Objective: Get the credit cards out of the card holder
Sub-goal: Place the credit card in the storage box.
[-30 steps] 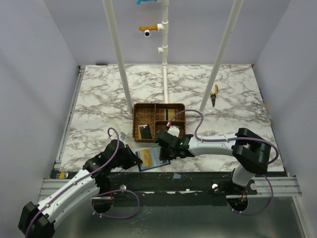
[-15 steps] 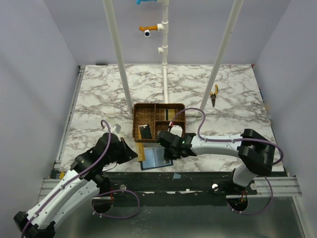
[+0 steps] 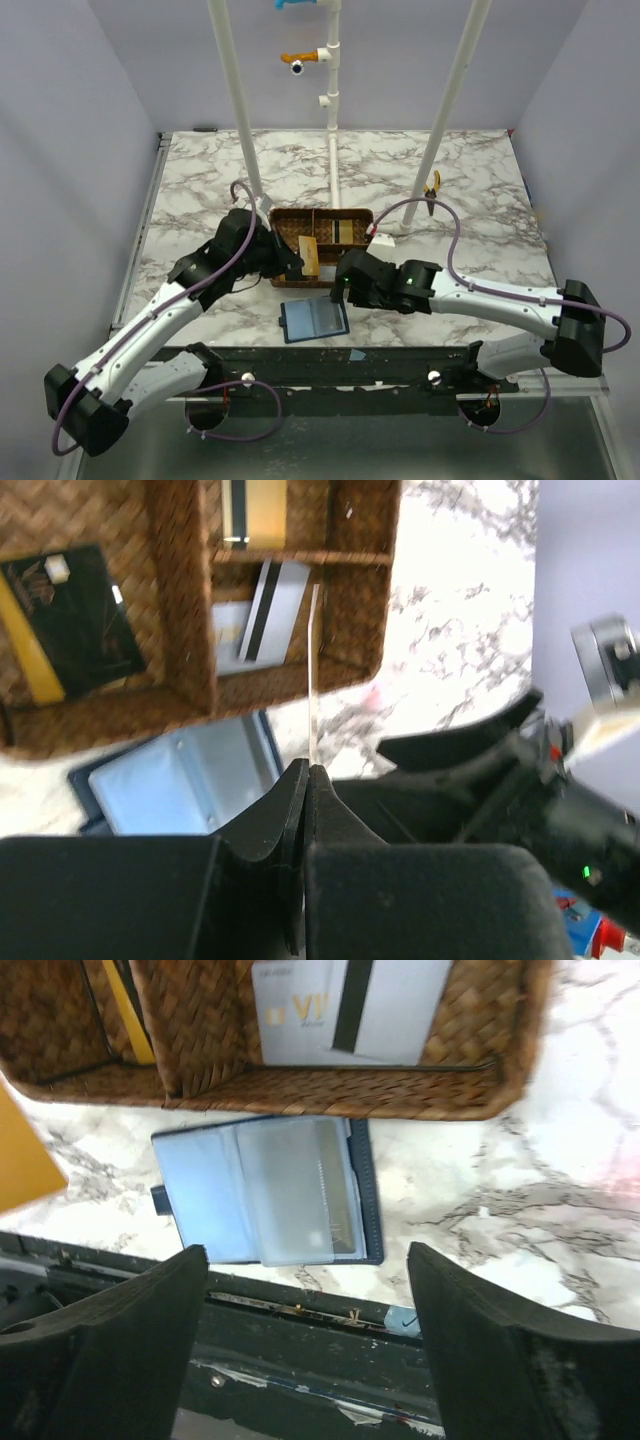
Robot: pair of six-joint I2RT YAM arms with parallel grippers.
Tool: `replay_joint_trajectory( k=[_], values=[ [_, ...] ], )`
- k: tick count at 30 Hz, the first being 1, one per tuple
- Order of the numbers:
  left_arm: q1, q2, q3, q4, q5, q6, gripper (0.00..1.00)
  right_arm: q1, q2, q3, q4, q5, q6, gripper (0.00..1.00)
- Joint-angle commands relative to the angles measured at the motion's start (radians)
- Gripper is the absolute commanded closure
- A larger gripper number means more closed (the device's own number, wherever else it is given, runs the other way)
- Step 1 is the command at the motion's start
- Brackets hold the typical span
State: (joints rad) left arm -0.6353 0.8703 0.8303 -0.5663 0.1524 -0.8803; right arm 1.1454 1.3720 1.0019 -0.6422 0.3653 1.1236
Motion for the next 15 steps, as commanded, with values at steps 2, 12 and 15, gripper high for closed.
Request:
replay_joint_trajectory(
  k=[2, 12, 15],
  values=[
    [0.043, 0.214, 0.133, 0.186, 0.061, 0.055, 1.00, -0.005, -0.113, 0.002, -0.197, 0.216, 0.103, 0.04],
    [0.051, 0.529, 0.287, 0.287, 0.104, 0.076, 1.00, -0.011, -0.219, -0.048, -0.310, 0.320, 0.212, 0.00],
    [0.051, 0.575, 0.309, 0.297, 0.106, 0.077, 1.00, -0.011, -0.212, -0.048, -0.314, 0.318, 0.217, 0.00]
  ],
)
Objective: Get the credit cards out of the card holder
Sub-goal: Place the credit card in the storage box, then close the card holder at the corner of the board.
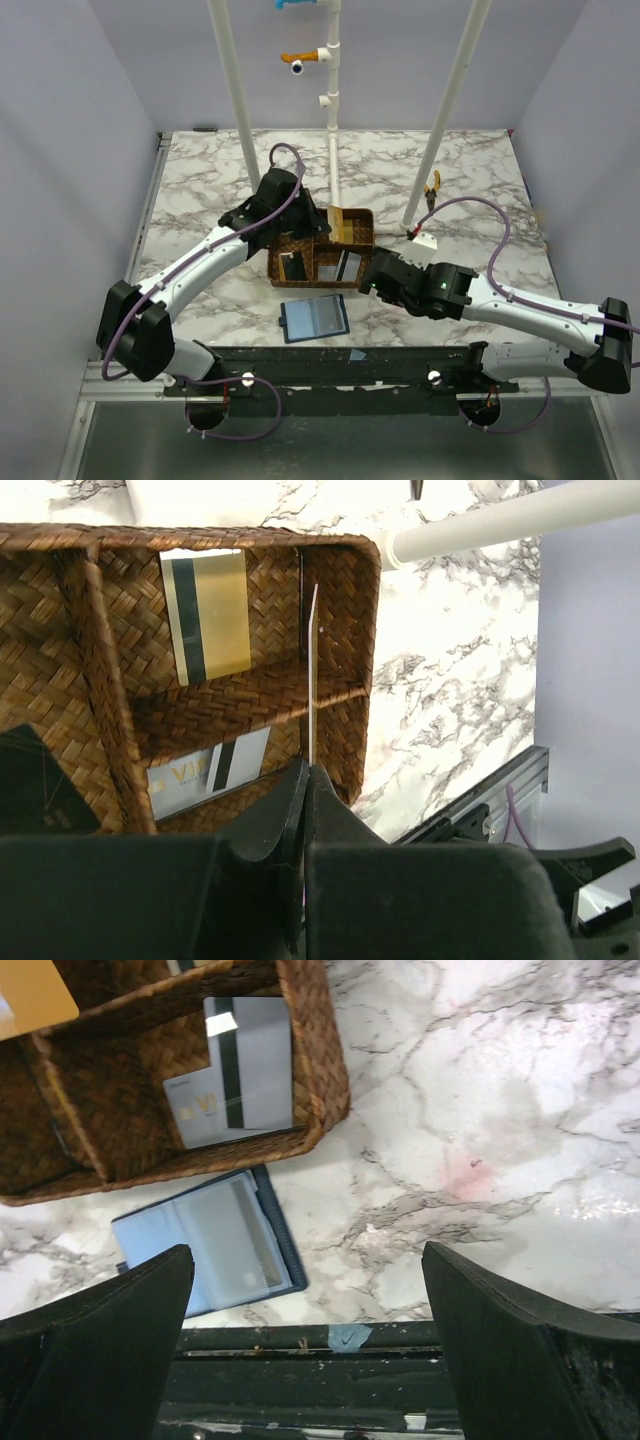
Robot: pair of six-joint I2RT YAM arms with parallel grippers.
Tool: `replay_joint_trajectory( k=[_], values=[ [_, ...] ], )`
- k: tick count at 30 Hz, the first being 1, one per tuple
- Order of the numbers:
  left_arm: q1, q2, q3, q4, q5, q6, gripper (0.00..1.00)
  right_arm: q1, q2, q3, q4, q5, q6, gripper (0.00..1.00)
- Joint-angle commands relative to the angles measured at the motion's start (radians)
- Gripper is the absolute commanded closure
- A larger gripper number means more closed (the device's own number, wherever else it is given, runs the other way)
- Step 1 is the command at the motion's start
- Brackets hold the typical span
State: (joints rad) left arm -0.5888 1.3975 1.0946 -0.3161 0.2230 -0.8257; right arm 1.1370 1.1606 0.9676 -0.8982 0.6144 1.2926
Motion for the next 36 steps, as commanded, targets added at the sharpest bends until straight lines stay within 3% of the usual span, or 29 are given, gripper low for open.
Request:
replay_joint_trajectory(
  k=[1, 9, 14, 17, 27, 29, 32, 36],
  values=[
    [0.004, 0.062, 0.047, 0.050, 0.038, 0.023, 1.00, -0.002, 0.003, -0.015, -0.058, 0.066, 0.050, 0.00],
    [0.005, 0.139, 0.083, 0.055, 0.039, 0.032, 1.00, -0.002, 0.026, -0.028, -0.028, 0.033, 0.042, 0.00],
    [0.005, 0.131, 0.090, 0.051, 0.033, 0.049, 0.67, -0.003, 0.049, -0.039, 0.007, -0.003, 0.021, 0.00],
    [0.007, 0.109, 0.080, 0.042, 0.023, 0.061, 0.55, -0.003, 0.062, -0.045, 0.026, -0.025, 0.009, 0.00],
    [0.007, -0.080, -0.045, -0.017, -0.005, 0.092, 0.58, -0.003, 0.100, -0.058, 0.115, -0.080, -0.049, 0.04],
    [0.006, -0.140, -0.104, -0.026, -0.010, 0.091, 0.61, -0.002, 0.106, -0.067, 0.155, -0.107, -0.069, 0.10],
    [0.007, -0.241, -0.212, -0.035, -0.010, 0.073, 0.67, -0.003, 0.123, -0.094, 0.249, -0.171, -0.108, 0.27],
    [0.006, -0.363, -0.352, -0.042, 0.003, 0.041, 0.81, -0.003, 0.199, -0.096, 0.333, -0.273, -0.157, 0.64]
  ],
)
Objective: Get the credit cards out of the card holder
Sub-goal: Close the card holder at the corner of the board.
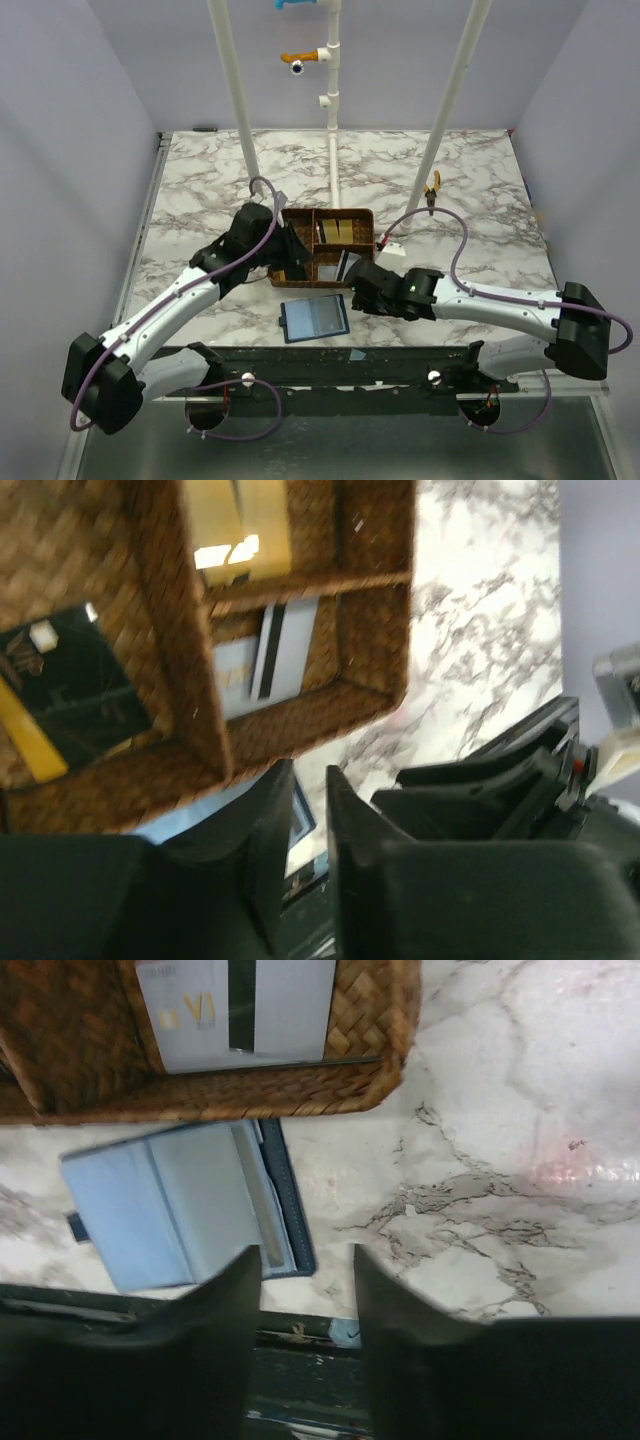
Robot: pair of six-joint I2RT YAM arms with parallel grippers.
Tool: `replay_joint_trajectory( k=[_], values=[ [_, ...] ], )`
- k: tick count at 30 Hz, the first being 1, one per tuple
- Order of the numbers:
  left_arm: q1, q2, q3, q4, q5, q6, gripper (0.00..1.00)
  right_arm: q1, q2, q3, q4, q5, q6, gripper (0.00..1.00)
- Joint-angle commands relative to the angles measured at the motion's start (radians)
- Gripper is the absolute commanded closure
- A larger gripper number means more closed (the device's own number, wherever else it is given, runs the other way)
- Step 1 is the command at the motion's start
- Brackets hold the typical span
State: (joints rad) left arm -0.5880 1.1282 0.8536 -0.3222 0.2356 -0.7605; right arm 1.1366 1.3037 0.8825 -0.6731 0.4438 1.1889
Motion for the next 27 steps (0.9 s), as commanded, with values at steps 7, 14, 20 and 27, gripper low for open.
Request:
replay_joint_trajectory(
  k=[7, 14, 20, 27],
  values=[
    [-0.024, -0.281, -0.308, -0.104, -0.055, -0.086, 1.00, 0.006, 0.179, 0.002, 0.194, -0.183, -0.078, 0.96],
    [-0.052, -0.352, -0.467, -0.109, -0.105, -0.158, 1.00, 0.015, 0.263, 0.018, 0.242, -0.218, -0.076, 0.99],
    [-0.066, -0.321, -0.536, -0.059, -0.124, -0.192, 1.00, 0.019, 0.309, 0.030, 0.240, -0.224, -0.072, 0.99],
    [-0.075, -0.282, -0.556, -0.020, -0.125, -0.200, 1.00, 0.022, 0.321, 0.036, 0.227, -0.212, -0.067, 0.99]
  ],
)
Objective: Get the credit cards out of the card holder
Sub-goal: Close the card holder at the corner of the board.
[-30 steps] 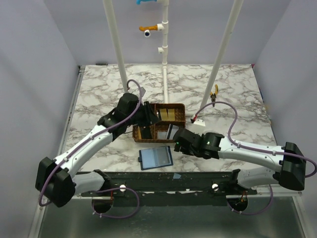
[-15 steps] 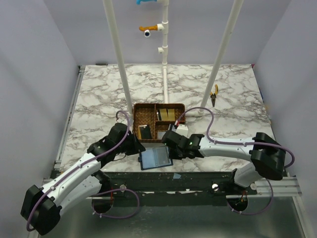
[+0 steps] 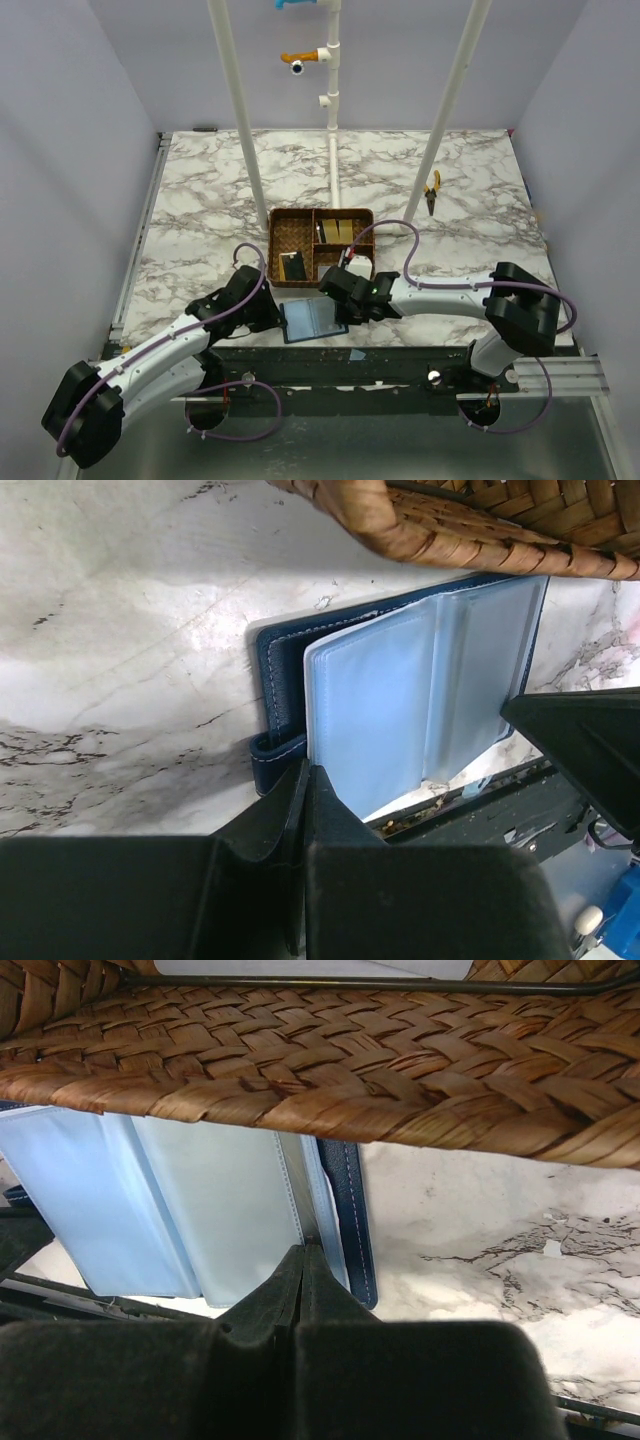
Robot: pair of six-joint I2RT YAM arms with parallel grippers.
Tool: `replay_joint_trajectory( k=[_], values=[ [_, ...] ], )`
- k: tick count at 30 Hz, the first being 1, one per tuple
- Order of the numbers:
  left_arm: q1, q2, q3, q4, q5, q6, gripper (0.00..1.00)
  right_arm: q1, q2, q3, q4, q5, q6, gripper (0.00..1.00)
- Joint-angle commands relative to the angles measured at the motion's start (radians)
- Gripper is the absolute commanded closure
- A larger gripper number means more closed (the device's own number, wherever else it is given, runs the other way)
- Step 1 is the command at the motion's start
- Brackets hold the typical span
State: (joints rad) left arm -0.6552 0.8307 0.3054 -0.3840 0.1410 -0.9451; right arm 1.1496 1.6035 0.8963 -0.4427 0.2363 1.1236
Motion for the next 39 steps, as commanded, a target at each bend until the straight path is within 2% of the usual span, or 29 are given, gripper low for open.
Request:
replay_joint_trajectory(
  k=[1, 39],
  values=[
    [-0.007, 0.020, -0.008, 0.046, -0.029, -0.015, 1.00, 0.009, 0.025, 0.023, -0.003, -0.007, -0.001, 0.99],
    [-0.009, 0.086, -0.046, 0.123, 0.010, -0.038, 1.00, 0.025, 0.121, 0.086, 0.005, -0.031, -0.046, 0.99]
  ],
)
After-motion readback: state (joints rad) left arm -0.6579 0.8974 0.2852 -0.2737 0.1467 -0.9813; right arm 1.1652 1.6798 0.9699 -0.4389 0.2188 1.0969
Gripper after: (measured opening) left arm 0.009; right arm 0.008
